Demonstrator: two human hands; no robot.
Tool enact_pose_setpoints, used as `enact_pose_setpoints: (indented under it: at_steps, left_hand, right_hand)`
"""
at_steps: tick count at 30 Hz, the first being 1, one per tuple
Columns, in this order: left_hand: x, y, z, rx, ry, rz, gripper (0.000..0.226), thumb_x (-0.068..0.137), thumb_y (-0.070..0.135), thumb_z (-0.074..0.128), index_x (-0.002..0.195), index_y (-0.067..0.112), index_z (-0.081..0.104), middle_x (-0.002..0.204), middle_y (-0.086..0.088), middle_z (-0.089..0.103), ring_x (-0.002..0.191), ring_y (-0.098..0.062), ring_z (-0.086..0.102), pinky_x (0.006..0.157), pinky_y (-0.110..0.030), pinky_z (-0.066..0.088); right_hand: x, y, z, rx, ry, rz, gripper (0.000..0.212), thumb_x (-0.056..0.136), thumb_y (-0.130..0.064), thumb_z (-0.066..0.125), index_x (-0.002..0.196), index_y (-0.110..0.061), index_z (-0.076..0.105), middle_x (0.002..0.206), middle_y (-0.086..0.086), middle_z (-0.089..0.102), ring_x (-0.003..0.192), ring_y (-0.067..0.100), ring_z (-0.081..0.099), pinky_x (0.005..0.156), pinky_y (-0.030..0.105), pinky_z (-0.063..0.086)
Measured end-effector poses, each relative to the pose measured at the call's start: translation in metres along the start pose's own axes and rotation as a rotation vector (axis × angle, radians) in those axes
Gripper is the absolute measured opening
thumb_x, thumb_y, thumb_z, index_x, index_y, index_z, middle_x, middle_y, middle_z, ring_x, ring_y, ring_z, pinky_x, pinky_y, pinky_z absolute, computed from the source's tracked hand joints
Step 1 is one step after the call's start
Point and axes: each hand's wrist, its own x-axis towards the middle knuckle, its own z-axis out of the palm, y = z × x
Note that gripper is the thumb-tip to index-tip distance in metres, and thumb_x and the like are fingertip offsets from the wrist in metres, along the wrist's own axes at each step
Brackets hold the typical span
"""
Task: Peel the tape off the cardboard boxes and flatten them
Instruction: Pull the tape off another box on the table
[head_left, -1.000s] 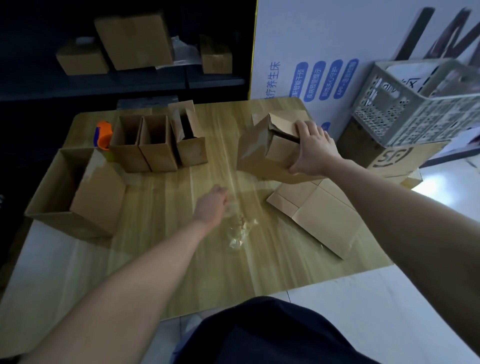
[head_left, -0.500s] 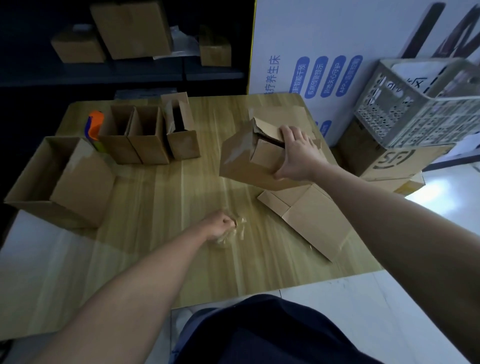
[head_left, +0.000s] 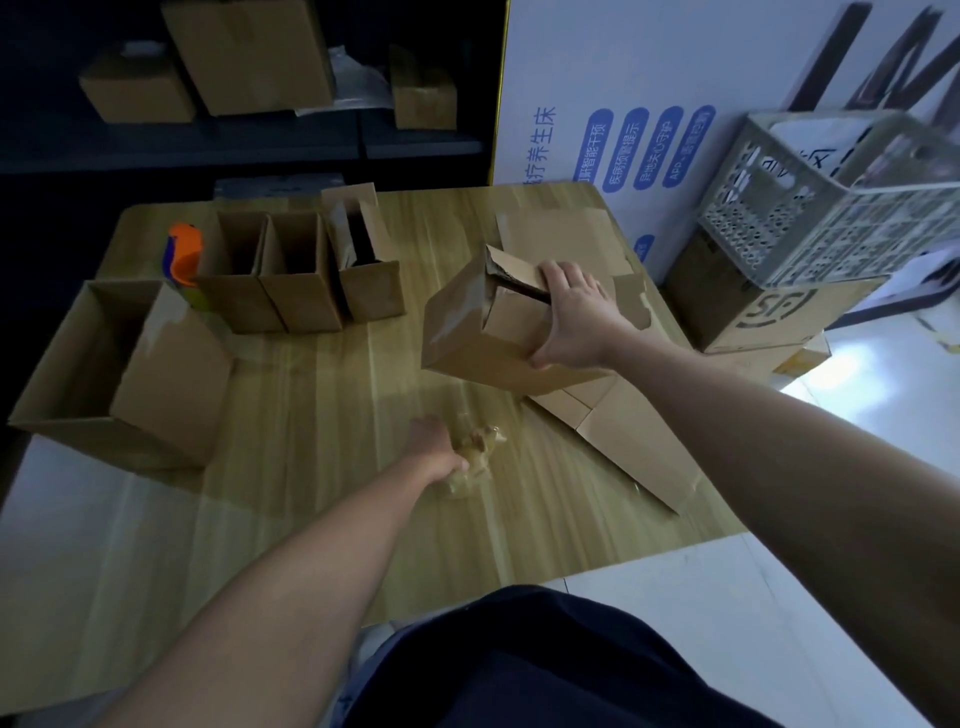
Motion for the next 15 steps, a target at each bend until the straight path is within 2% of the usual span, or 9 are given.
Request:
enact_pose_setpoints:
  at_steps: [2,3,4,6,8,9,12,15]
  left_hand:
    - [-0.003,-0.005,-0.003,-0.024,-0.035,0.008,0.110,0.068,0.029,0.083,0.148,0.003,0.012,0.152,-0.025,0.015,0.134,-0.033,0.037,0.100,-0.031,0.040]
    - [-0.005,-0.010,-0.004,-0.049,-0.065,0.011,0.119,0.068,0.025,0.084,0.150,0.009,0.000,0.155,-0.024,-0.001,0.138,-0.034,0.030,0.102,-0.032,0.039]
    - [-0.006,-0.015,-0.006,-0.069,-0.089,0.020,0.121,0.068,0.024,0.084,0.150,0.014,-0.004,0.155,-0.022,-0.009,0.140,-0.034,0.027,0.101,-0.032,0.039]
    - [-0.006,-0.026,-0.007,-0.114,-0.105,0.059,0.108,0.072,0.024,0.081,0.149,0.023,0.004,0.156,-0.020,-0.005,0.135,-0.034,0.036,0.091,-0.031,0.046]
    - [-0.006,-0.033,-0.008,-0.158,-0.105,0.092,0.094,0.075,0.026,0.078,0.146,0.026,0.016,0.154,-0.015,0.008,0.119,-0.033,0.052,0.074,-0.027,0.054]
    - [-0.006,-0.036,-0.008,-0.153,-0.095,0.102,0.091,0.076,0.028,0.077,0.146,0.026,0.019,0.151,-0.013,0.014,0.115,-0.031,0.055,0.073,-0.028,0.054]
    - [-0.008,-0.045,-0.011,-0.060,-0.060,0.125,0.093,0.073,0.036,0.079,0.146,0.024,0.023,0.149,-0.010,0.021,0.125,-0.030,0.047,0.094,-0.035,0.048]
    - [-0.010,-0.054,-0.018,-0.036,-0.089,0.127,0.087,0.076,0.039,0.075,0.146,0.019,0.028,0.151,-0.012,0.020,0.133,-0.029,0.038,0.105,-0.035,0.039]
  right_hand:
    - [0.000,-0.009,0.002,0.005,-0.005,0.016,0.119,0.055,-0.040,0.084,0.148,-0.016,0.013,0.146,0.006,0.025,0.135,0.027,0.024,0.113,0.041,0.020]
    - [-0.001,-0.013,0.003,0.008,-0.005,0.025,0.119,0.055,-0.040,0.084,0.147,-0.016,0.013,0.146,0.006,0.025,0.135,0.027,0.024,0.113,0.041,0.020]
    - [-0.001,-0.016,0.004,0.011,-0.005,0.034,0.119,0.055,-0.040,0.084,0.147,-0.016,0.014,0.146,0.006,0.026,0.134,0.026,0.024,0.113,0.041,0.021]
    - [-0.003,-0.022,0.006,0.013,0.004,0.053,0.118,0.054,-0.040,0.084,0.147,-0.016,0.014,0.145,0.006,0.026,0.134,0.026,0.026,0.112,0.040,0.022]
    - [-0.005,-0.030,0.009,0.017,0.001,0.072,0.120,0.053,-0.040,0.084,0.147,-0.016,0.013,0.146,0.006,0.026,0.134,0.026,0.026,0.112,0.039,0.023]
    - [-0.006,-0.034,0.011,0.021,-0.005,0.080,0.121,0.053,-0.040,0.084,0.148,-0.016,0.013,0.147,0.006,0.024,0.135,0.026,0.025,0.113,0.039,0.023]
    - [-0.008,-0.048,0.018,0.028,-0.020,0.093,0.121,0.052,-0.040,0.084,0.147,-0.017,0.013,0.146,0.005,0.025,0.134,0.026,0.026,0.113,0.041,0.025]
    - [-0.013,-0.058,0.031,0.016,-0.061,0.117,0.122,0.051,-0.042,0.085,0.146,-0.017,0.014,0.144,0.005,0.027,0.131,0.026,0.029,0.109,0.041,0.031]
